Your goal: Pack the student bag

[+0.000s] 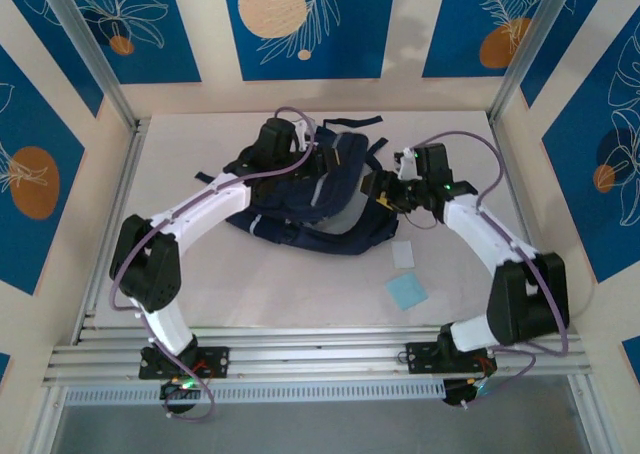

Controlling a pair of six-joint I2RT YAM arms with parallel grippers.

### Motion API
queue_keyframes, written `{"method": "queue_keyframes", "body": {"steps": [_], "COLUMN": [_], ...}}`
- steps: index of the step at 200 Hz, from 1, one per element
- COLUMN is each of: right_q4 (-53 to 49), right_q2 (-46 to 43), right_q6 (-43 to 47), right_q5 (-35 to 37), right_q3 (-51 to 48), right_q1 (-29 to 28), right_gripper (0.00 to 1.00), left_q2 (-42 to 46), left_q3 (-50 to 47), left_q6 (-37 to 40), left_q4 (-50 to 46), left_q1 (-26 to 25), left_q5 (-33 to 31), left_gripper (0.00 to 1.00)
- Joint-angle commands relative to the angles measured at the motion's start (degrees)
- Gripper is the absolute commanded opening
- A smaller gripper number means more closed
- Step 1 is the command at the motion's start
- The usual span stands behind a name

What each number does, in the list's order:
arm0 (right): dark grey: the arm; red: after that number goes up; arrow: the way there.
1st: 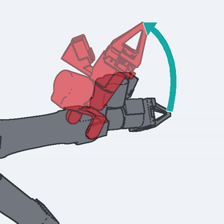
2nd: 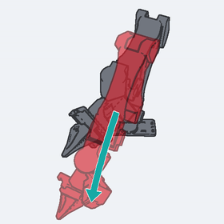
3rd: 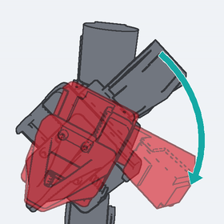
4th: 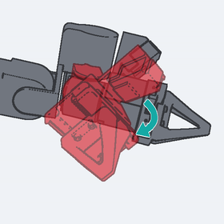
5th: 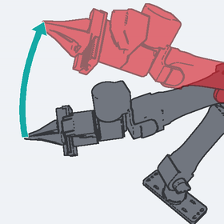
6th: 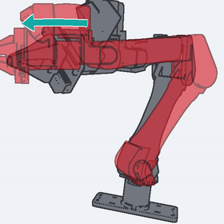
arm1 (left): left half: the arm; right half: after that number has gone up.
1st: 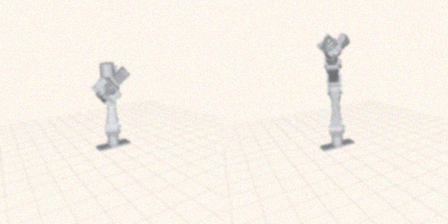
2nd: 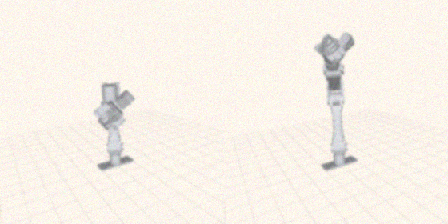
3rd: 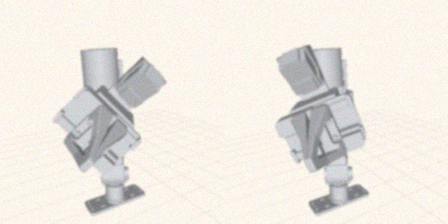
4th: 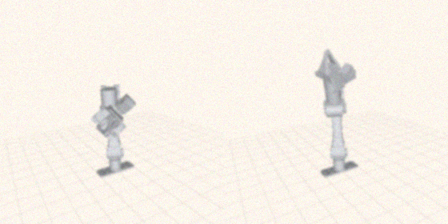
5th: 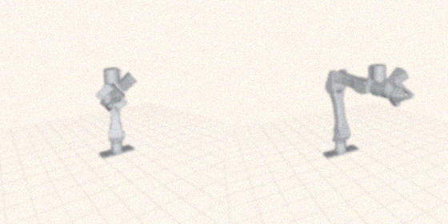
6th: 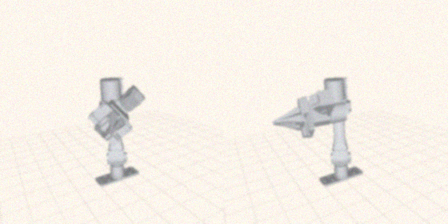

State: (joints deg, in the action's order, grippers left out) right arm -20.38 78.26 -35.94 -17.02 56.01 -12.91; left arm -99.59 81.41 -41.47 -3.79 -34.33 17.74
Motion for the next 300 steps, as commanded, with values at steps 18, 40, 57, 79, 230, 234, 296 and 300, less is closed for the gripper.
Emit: {"method": "queue_keyframes", "body": {"steps": [18, 40, 57, 79, 230, 234, 296, 300], "right_q4": [-8.36, -7.85, -6.38, -3.64, 10.11, 10.12, 6.80, 6.41], "right_q2": [-8.27, -8.25, -6.76, -4.28, 11.25, 11.73, 19.26, 19.65], "right_q6": [-2.55, -5.27, -6.61, -8.22, -12.31, -12.01, -3.56, -2.98], "right_q5": [7.38, 11.47, 13.74, 15.05, 18.51, 18.99, 28.03, 28.04], "right_q3": [-4.77, -4.45, -3.59, -2.59, -1.82, -1.63, 5.72, 6.55], "right_q1": [-5.53, -11.20, -15.33, -19.68, -27.02, -26.88, -18.49, -17.83], "right_gripper": [0.71, 0.71, 0.71, 0.71, 0.75, 0.75, 0.75, 0.75], "left_q2": [7.79, 12.01, 15.04, 18.91, 4.21, 4.00, 7.68, 8.03], "left_q3": [-7.62, -15.75, -21.91, -28.84, -29.02, -29.09, -35.87, -36.23], "left_q6": [1.93, 0.17, -1.52, -3.77, -16.60, -16.70, -20.75, -20.99], "left_q4": [0.46, 0.19, -0.63, -0.97, 12.49, 12.84, 17.45, 17.50], "left_q1": [3.45, 6.23, 8.30, 9.86, 10.85, 10.85, 9.14, 8.75], "left_q5": [-3.92, -5.32, -6.79, -10.00, -15.50, -15.03, -9.10, -8.96], "left_gripper": [0.61, 0.64, 0.65, 0.66, 0.45, 0.36, 0.00, 0.00]}}
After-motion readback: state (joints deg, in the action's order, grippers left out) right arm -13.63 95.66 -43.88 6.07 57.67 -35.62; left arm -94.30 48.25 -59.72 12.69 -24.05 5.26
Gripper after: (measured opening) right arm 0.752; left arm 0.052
